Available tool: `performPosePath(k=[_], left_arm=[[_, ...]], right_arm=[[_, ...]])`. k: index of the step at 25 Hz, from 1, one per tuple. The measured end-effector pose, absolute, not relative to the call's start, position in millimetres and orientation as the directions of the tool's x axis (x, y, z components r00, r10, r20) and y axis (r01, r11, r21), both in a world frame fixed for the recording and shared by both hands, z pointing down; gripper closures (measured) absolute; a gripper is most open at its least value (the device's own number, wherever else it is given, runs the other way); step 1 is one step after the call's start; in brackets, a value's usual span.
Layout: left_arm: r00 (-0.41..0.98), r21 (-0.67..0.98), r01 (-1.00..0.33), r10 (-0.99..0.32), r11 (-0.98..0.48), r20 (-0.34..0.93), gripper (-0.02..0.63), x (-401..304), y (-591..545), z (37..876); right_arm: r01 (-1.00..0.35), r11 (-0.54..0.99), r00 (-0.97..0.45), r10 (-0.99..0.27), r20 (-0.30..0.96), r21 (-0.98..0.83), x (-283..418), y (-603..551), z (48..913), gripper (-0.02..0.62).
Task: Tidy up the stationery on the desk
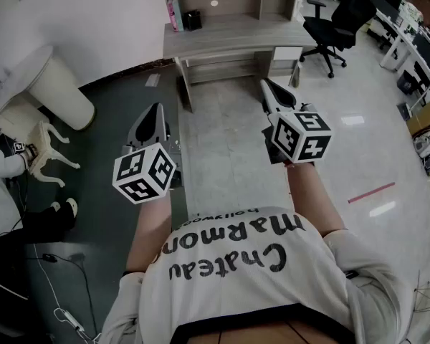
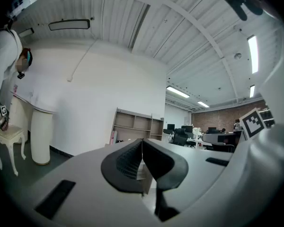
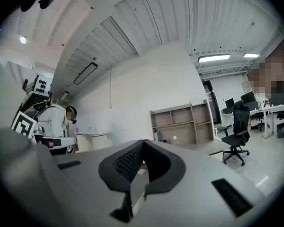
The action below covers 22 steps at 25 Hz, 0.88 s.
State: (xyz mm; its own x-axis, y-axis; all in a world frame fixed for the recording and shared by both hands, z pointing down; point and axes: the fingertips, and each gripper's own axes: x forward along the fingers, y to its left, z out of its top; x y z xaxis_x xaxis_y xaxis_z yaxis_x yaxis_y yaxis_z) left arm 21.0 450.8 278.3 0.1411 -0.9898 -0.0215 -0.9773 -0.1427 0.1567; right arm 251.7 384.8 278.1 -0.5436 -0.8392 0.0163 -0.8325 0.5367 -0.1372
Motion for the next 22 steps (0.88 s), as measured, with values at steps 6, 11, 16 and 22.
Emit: performPosePath(k=[6, 11, 16, 22], left_arm=[[0.140, 0.160, -0.977, -0.990, -0.141, -0.016, 0.589, 26.4, 437.0, 278.4], [0.131, 0.172, -0.976, -0.991, -0.133, -0.027, 0.589, 31.6, 427.1, 279.7], [0.120, 0.174, -0.977, -0.992, -0.124, -0.030, 0.589, 39.7, 417.9, 289.0], [0.105, 0.182, -0.978, -0.994, -0.103, 0.003, 0.589, 43.0, 401.0, 318.6]], right_arm=[[-0.835, 0.532, -0.540, -0.841, 0.026, -0.142, 259.8, 369.8, 281.2, 0.586], [-0.826, 0.539, -0.547, -0.837, 0.004, -0.167, 267.3, 356.6, 281.9, 0.584], [-0.817, 0.545, -0.558, -0.829, 0.021, -0.187, 276.1, 342.8, 293.5, 0.584], [-0.829, 0.542, -0.557, -0.824, 0.107, -0.138, 287.5, 326.7, 332.5, 0.584]])
